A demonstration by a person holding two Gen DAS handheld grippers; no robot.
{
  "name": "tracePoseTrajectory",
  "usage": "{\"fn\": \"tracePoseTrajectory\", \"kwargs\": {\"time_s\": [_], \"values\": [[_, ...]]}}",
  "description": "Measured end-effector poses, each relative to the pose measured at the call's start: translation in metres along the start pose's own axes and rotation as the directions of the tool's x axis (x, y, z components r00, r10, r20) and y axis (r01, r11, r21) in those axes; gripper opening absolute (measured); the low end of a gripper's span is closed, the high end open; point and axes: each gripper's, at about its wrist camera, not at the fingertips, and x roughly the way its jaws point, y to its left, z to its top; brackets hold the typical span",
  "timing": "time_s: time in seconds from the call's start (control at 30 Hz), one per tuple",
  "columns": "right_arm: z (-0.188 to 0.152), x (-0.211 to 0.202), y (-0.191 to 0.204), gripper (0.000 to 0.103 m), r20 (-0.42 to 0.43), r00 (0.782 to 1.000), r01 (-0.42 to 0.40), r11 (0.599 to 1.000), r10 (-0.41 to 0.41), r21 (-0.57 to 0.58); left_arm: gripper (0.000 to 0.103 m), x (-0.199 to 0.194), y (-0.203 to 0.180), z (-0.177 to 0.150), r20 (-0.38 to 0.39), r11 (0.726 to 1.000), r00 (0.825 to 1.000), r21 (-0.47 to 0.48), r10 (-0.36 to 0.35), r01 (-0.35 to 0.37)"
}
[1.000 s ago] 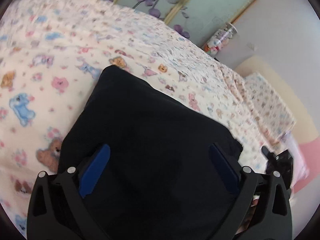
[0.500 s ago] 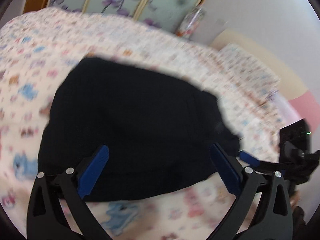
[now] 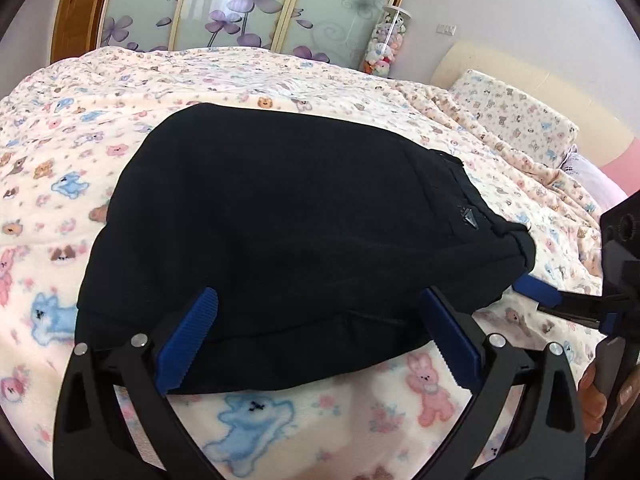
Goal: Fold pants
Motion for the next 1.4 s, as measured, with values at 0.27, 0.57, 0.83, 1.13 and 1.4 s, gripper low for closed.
{"fn": "tracePoseTrajectory", "kwargs": {"time_s": [0.27, 0.57, 0.83, 1.13, 1.4], "values": [[0.018, -0.037, 0.01, 0.102, 0.034, 0.992, -0.12, 0.993, 0.12, -0.013, 0.101, -0.002, 0.003, -0.001, 0.008, 1.0, 1.0, -0.003, -0.006, 0.006], [0.011, 0.005, -0.042, 0.102, -0.009, 1.0, -0.001, 0.997, 0.002, 0.076, 0.101, -0.002, -0.001, -0.002, 0.012, 1.0, 1.0, 0.004, -0.009, 0.009], [-0.016, -0.055, 0.041, 0.102, 0.189, 0.955, 0.264, 0.948, -0.231, -0.179, 0.101, -0.056, -0.016, -0.004, 0.131, 0.991, 0.984, 0.034, 0.124, -0.13], [-0.082, -0.06, 0.091, 0.102, 0.432, 0.781, 0.586, 0.769, -0.451, -0.256, 0.101, -0.132, -0.018, -0.066, 0.24, 0.963, 0.936, 0.015, 0.256, -0.268], [-0.116, -0.043, 0.087, 0.102, 0.437, 0.735, 0.641, 0.742, -0.519, -0.196, 0.101, -0.113, -0.015, -0.065, 0.154, 0.962, 0.954, 0.052, 0.256, -0.267]]}}
